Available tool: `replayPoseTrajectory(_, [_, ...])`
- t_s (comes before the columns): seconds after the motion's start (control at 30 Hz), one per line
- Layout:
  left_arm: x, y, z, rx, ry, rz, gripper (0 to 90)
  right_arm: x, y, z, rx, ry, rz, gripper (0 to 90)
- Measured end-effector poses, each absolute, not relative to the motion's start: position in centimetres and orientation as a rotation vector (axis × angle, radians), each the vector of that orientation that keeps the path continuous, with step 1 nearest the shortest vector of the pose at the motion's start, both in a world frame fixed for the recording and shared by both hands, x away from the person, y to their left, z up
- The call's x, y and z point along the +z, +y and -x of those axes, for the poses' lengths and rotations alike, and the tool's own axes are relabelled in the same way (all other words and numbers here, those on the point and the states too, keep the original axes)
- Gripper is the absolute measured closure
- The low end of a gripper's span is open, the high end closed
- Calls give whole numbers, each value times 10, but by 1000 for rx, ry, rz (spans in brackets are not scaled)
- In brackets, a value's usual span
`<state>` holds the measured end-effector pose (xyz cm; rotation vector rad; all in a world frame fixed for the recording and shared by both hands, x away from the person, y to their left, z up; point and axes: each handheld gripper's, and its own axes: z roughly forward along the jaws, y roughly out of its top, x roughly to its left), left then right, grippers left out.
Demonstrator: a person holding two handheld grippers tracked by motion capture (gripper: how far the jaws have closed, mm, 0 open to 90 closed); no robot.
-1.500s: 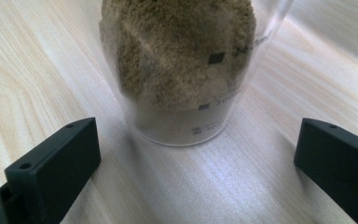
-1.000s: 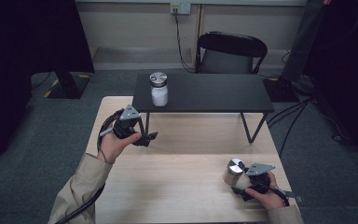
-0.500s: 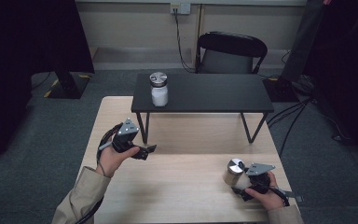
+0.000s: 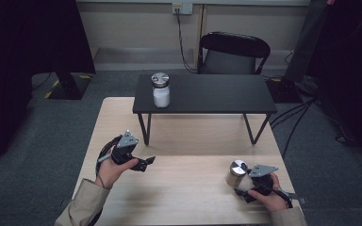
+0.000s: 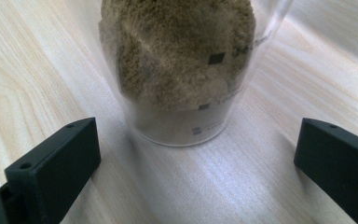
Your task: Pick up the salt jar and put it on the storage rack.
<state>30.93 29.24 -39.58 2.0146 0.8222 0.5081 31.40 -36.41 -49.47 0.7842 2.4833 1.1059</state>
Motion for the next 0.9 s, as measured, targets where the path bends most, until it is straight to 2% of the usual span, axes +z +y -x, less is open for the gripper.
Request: replayPoseTrajectory(0.9, [-432,304,-299,474,879,-2012,16,-495,-364,-314,1105,2481,-787,0])
